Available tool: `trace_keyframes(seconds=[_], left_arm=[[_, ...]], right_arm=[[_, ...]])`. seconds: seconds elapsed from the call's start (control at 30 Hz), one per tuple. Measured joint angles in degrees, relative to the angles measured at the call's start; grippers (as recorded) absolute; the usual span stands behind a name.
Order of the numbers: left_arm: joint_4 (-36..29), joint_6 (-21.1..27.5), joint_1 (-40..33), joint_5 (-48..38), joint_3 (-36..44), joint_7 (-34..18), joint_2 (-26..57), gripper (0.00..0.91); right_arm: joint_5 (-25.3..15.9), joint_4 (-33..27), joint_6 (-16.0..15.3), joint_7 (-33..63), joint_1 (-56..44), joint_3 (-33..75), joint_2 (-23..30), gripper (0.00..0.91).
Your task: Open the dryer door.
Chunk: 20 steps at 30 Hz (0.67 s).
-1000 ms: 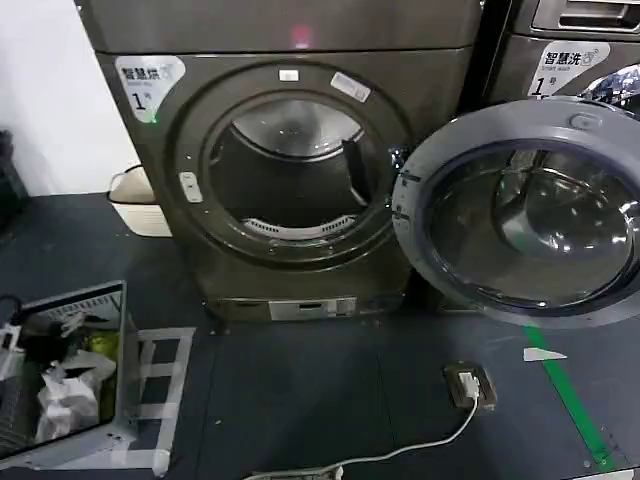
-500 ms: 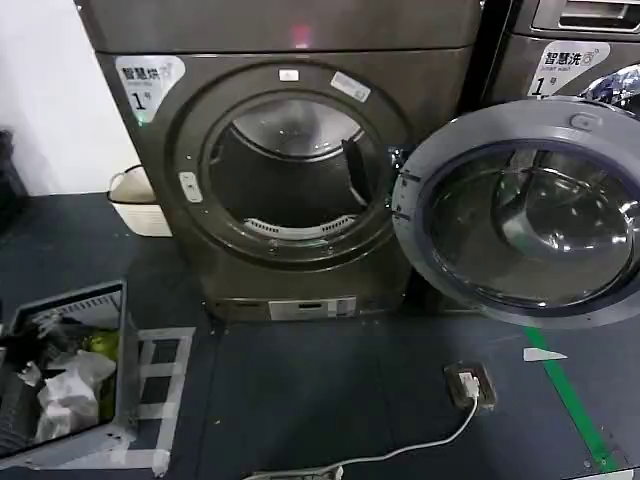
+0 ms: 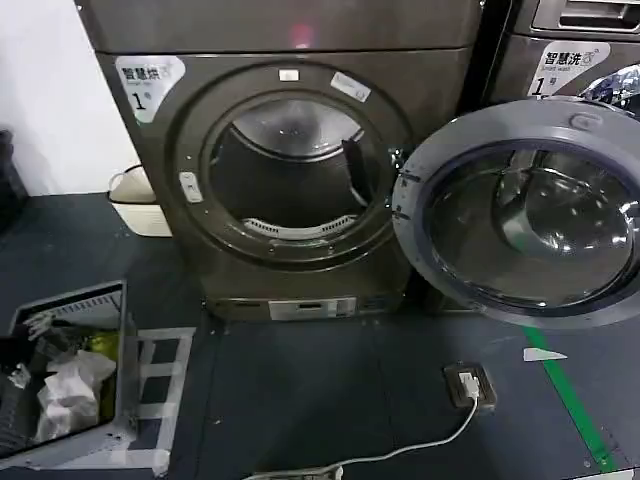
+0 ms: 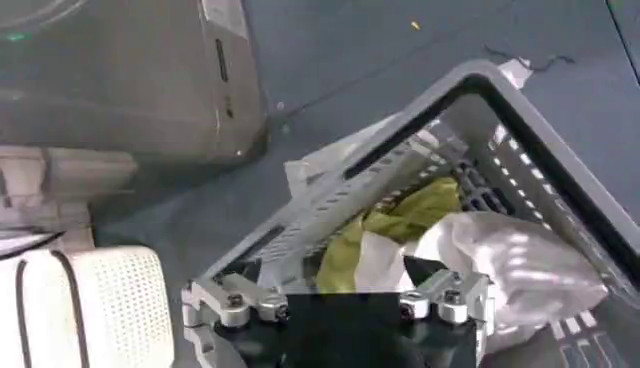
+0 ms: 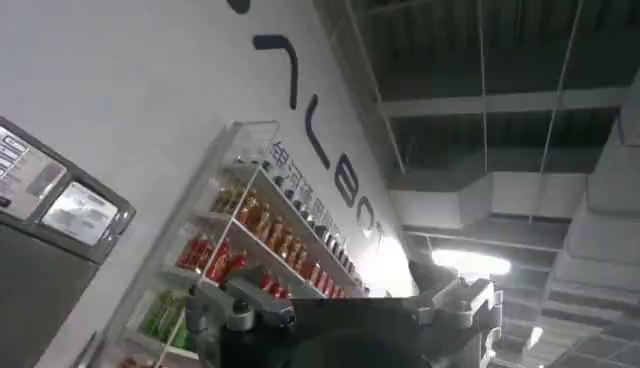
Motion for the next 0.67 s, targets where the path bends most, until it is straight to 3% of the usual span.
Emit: trace_keyframes(seconds=[0.67], left_arm=[[0.26, -1.83, -0.05, 1.6, -0.13, 2.33, -0.42, 0.907]], right_arm=[[-0.19, 0.58, 0.05, -0.54, 0.09, 0.01, 0.39, 0.907]])
